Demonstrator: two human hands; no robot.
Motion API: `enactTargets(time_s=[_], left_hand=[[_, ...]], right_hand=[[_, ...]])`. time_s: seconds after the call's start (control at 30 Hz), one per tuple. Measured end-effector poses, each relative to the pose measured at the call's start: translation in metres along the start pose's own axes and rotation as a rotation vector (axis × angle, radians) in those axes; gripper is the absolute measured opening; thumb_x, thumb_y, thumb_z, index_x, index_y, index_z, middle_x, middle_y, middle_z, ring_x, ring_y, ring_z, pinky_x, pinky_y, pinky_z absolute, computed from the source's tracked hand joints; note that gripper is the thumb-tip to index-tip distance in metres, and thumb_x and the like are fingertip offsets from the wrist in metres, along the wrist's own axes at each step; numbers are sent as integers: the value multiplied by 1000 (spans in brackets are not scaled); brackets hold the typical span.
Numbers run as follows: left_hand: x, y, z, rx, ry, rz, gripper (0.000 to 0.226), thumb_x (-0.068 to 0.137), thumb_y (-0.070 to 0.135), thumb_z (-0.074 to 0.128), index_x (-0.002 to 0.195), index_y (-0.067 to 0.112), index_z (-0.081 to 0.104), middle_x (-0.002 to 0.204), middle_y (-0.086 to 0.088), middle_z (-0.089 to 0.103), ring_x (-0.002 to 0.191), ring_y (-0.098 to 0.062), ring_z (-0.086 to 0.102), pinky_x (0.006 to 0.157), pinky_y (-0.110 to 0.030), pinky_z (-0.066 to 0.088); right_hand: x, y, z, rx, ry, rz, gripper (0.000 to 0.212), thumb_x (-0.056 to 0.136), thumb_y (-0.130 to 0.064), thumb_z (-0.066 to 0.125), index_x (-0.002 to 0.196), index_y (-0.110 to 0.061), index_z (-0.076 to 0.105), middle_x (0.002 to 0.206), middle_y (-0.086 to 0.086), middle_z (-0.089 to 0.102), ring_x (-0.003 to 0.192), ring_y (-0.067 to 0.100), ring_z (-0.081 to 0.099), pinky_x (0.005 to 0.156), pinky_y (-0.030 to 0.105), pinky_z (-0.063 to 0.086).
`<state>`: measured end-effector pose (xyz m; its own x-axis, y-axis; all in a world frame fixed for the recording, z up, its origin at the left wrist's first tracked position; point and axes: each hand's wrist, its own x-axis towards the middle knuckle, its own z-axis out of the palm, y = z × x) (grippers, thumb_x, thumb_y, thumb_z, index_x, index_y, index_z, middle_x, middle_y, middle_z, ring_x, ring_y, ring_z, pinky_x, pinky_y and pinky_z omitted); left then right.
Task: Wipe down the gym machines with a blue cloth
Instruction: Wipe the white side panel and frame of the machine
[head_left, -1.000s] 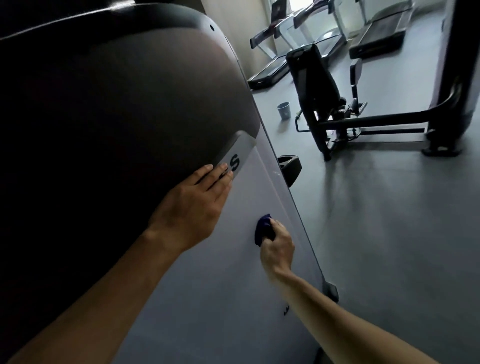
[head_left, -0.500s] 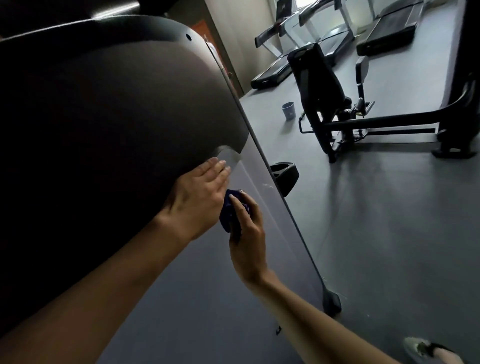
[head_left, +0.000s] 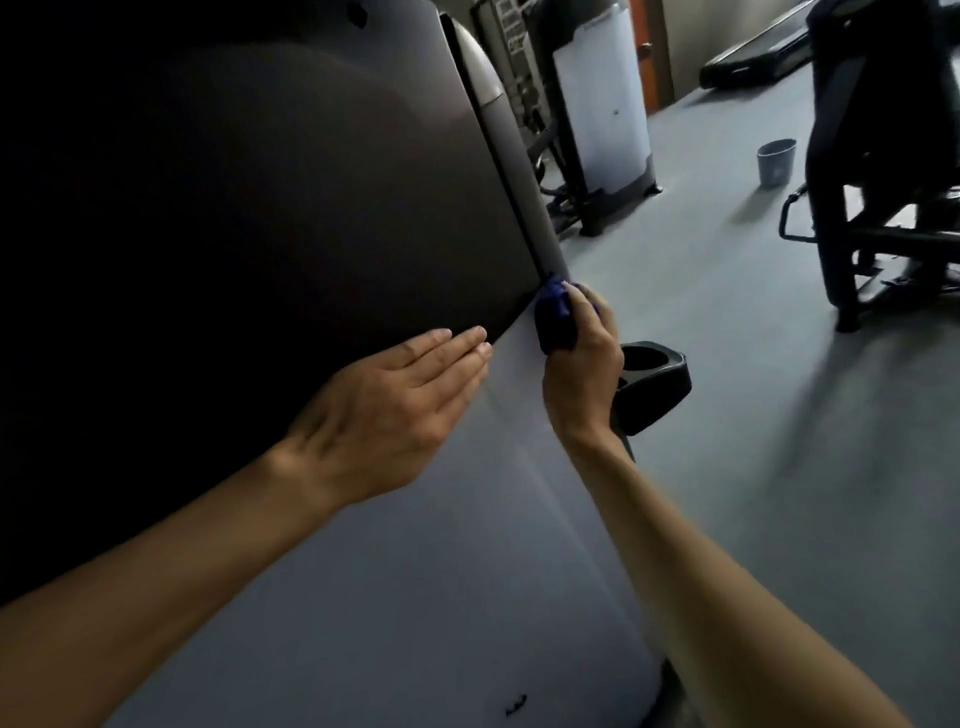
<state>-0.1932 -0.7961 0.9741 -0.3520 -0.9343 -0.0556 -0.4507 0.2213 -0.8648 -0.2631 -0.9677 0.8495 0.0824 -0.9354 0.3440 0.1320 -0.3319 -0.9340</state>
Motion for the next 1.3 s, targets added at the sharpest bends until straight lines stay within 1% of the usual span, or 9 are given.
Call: enactTargets(time_s=[0.17, 0.3, 0.43, 0.57, 0.7, 0.87, 1.0, 1.13, 1.3], left_hand=[[0, 3, -2, 64, -61, -33, 55, 106, 7, 16, 158, -10, 26, 167, -27, 24, 157, -40, 19, 129, -48, 19], [7, 17, -4, 56, -92, -108, 57, 96, 10, 35, 149, -10, 44, 158, -27, 36, 143, -43, 35, 121, -47, 26], [7, 24, -4, 53, -97, -148, 60, 95, 11, 40, 150, -12, 41, 147, -28, 41, 136, -41, 39, 118, -46, 25], [3, 21, -3, 93, -82, -122, 63, 98, 13, 39, 156, -9, 32, 149, -28, 43, 139, -41, 38, 121, -47, 26], [-2, 21, -2, 80, -69, -105, 61, 101, 12, 31, 158, -9, 26, 154, -30, 40, 144, -43, 36, 124, -48, 24], [-9, 27, 0, 65, -91, -135, 63, 104, 17, 21, 159, -11, 16, 163, -33, 26, 154, -45, 25, 128, -50, 18], [-11, 33, 1, 40, -105, -171, 66, 107, 22, 26, 161, -10, 7, 168, -31, 13, 158, -42, 12, 131, -48, 8], [-14, 34, 4, 21, -113, -169, 65, 109, 25, 20, 160, -11, 0, 169, -31, 7, 159, -42, 7, 130, -49, 13], [-13, 39, 3, 27, -122, -188, 66, 108, 25, 20, 159, -12, 0, 168, -33, 6, 158, -44, 8, 130, -50, 16]], right_hand=[[-61, -13, -6, 22, -59, -44, 55, 90, 10, 65, 142, -9, 59, 154, 11, 45, 142, 25, 45, 112, 31, 46], [-139, -17, -19, 62, -220, -209, 52, 93, -13, 61, 144, -7, 57, 155, 14, 41, 145, 25, 41, 111, 21, 43], [-82, 0, -15, 1, -165, -236, 52, 90, 4, 61, 141, -6, 59, 152, 15, 45, 142, 29, 44, 114, 35, 44], [-16, 1, -8, 33, -70, 47, 66, 84, 22, 54, 144, -7, 57, 153, 11, 45, 141, 30, 43, 116, 46, 43], [-50, 2, -11, 0, -58, 7, 60, 90, 16, 60, 144, -9, 58, 155, 11, 44, 142, 30, 44, 113, 44, 46], [-164, -2, -13, 10, -176, -171, 64, 89, 5, 71, 148, -11, 53, 161, 11, 36, 149, 25, 36, 113, 26, 44], [-121, 11, -12, 91, -128, -137, 54, 94, 9, 61, 145, -7, 56, 157, 9, 40, 147, 9, 35, 115, 22, 39], [-44, 27, -8, 27, -8, 101, 57, 92, 15, 54, 143, -10, 58, 154, 9, 45, 142, 29, 44, 116, 46, 42], [-88, 17, -15, -29, -33, 10, 53, 92, 12, 61, 140, -9, 61, 153, 10, 46, 139, 29, 47, 109, 46, 51]])
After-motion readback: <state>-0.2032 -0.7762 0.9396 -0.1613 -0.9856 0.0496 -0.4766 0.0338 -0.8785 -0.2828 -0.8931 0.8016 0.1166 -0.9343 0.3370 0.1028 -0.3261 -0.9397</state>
